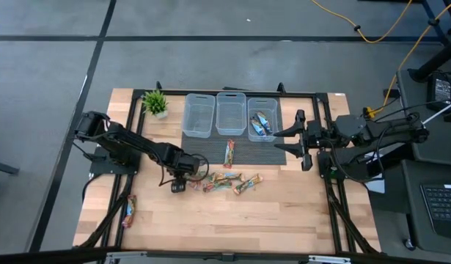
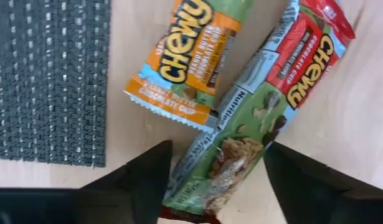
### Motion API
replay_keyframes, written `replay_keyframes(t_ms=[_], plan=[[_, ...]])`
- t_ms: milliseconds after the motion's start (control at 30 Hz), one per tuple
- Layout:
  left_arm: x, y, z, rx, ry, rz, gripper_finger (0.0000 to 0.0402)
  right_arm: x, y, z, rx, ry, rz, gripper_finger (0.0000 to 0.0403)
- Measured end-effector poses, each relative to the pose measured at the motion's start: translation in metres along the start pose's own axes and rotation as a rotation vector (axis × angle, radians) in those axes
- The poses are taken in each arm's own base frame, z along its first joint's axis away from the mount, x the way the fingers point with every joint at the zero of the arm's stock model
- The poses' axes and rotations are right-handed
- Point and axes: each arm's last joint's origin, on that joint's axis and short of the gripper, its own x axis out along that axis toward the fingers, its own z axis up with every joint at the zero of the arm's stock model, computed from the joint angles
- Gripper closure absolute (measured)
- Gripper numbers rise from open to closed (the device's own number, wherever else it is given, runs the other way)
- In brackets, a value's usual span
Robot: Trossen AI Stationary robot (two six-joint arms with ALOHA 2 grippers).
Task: Pick and place Granola Bars by type
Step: Put the left red snack bar into the left transparent bin
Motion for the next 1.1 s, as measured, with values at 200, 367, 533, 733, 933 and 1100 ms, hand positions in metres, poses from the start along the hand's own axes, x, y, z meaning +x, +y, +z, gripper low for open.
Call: replay_keyframes(t_ms=[200, 367, 533, 733, 933, 1100], plan=[[0.001, 0.001, -0.001, -0.027, 0.006, 0.016, 0.024, 0.0, 0.0, 0.0, -0.002, 0.0, 0.0, 0.024], [0.001, 0.001, -0.001, -0.062, 0.013, 0.005, 0.0301, 0.0, 0.0, 0.0, -0.004, 0.0, 0.0, 0.024], [-0.001, -0.001, -0.002, -0.082, 0.023, -0.035, 0.0341, 0.0, 0.0, 0.0, -0.002, 0.001, 0.0, 0.024], [-0.013, -0.002, -0.005, -0.118, 0.004, -0.061, 0.0351, 0.0, 0.0, 0.0, -0.002, 0.002, 0.0, 0.024], [-0.05, -0.009, 0.008, -0.118, -0.133, -0.107, 0.0353, 0.0, 0.0, 0.0, -0.002, 0.003, 0.0, 0.024], [-0.097, -0.01, 0.025, -0.131, -0.337, -0.117, 0.0354, 0.0, 0.0, 0.0, -0.002, 0.003, 0.0, 0.024]])
